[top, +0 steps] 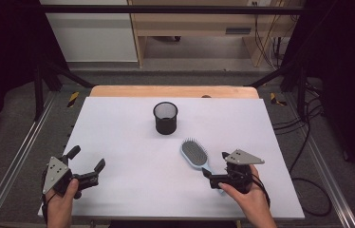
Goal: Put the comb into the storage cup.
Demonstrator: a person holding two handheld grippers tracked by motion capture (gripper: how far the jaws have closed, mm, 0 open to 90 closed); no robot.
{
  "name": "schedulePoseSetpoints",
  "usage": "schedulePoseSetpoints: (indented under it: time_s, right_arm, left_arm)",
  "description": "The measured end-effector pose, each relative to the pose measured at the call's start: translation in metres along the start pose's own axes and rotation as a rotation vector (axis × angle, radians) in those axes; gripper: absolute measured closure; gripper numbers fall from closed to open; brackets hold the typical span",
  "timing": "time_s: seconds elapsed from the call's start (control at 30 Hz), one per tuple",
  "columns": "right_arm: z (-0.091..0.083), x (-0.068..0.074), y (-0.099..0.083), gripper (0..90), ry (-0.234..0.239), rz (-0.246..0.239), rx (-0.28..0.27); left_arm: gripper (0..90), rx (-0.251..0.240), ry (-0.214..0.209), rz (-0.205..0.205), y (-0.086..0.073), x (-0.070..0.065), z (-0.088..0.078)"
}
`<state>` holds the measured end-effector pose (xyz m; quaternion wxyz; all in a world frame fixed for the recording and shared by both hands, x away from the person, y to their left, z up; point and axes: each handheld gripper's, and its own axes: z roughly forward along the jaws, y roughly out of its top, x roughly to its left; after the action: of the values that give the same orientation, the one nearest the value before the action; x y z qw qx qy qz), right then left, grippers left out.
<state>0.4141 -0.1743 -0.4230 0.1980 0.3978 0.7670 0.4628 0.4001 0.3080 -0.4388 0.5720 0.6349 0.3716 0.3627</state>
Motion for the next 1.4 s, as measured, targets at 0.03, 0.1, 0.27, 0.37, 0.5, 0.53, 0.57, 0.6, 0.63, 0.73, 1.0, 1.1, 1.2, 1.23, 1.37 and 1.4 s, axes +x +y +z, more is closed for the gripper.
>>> schedulePoseSetpoints:
  time_s: [0.03,0.1,0.27,0.37,0.5,0.53,0.57,0.6,0.63,0.73,1.0,1.1,1.2,1.23,1.37,1.4]
  right_arm:
    - [0.002,0.004,0.000,8.2,0.009,-0.009,0.039]
    - [0.004,0.008,-0.001,7.7,0.015,-0.024,0.085]
    - [0.009,0.016,-0.005,7.6,0.024,-0.034,0.164]
    - [0.016,0.019,-0.011,7.9,0.026,-0.051,0.235]
    - [0.021,0.017,-0.016,8.1,0.010,-0.066,0.281]
    - [0.021,0.016,-0.016,7.9,0.009,-0.060,0.288]
    - [0.021,0.016,-0.016,7.9,0.009,-0.060,0.288]
    - [0.022,0.015,-0.017,7.9,0.007,-0.058,0.293]
    - [0.022,0.014,-0.018,7.9,0.001,-0.055,0.297]
    - [0.021,0.012,-0.020,7.3,-0.006,-0.033,0.308]
    - [0.024,0.011,-0.019,8.5,0.002,-0.014,0.355]
    - [0.025,0.011,-0.017,9.1,-0.001,-0.019,0.347]
    - [0.031,0.008,-0.014,9.0,-0.001,0.001,0.361]
    - [0.033,0.007,-0.013,9.0,-0.005,0.001,0.362]
    - [0.053,0.002,-0.004,10.0,-0.009,-0.001,0.450]
    - [0.053,0.002,-0.004,10.0,-0.009,-0.001,0.450]
  left_arm:
    - [0.8,0.005,0.001,0.003,-0.001,0.000,0.001]
    - [0.8,0.010,0.001,0.000,-0.002,0.000,0.003]
    - [0.7,0.006,-0.007,-0.009,-0.002,0.000,0.000]
    - [0.8,0.007,-0.005,-0.027,-0.003,0.002,0.000]
    - [0.8,0.012,-0.011,-0.026,-0.001,0.002,0.002]
    - [0.8,0.012,-0.012,-0.025,0.000,0.002,0.002]
    - [0.8,0.008,-0.015,-0.027,0.000,0.002,0.002]
    - [0.8,0.005,-0.018,-0.029,0.001,0.001,0.002]
    - [0.8,0.005,-0.020,-0.035,0.001,0.001,0.002]
    - [0.8,0.011,-0.025,-0.032,0.001,0.000,0.004]
    - [1.1,0.004,-0.008,-0.021,0.000,0.000,0.003]
    - [1.4,0.011,0.002,-0.026,-0.003,0.001,0.003]
    - [1.3,0.016,-0.004,-0.040,-0.004,0.002,0.002]
    - [1.3,0.014,-0.006,-0.047,-0.004,0.003,0.002]
    - [1.3,0.005,-0.019,-0.053,-0.002,0.002,0.002]
    - [1.3,0.004,-0.021,-0.051,-0.001,0.001,0.002]
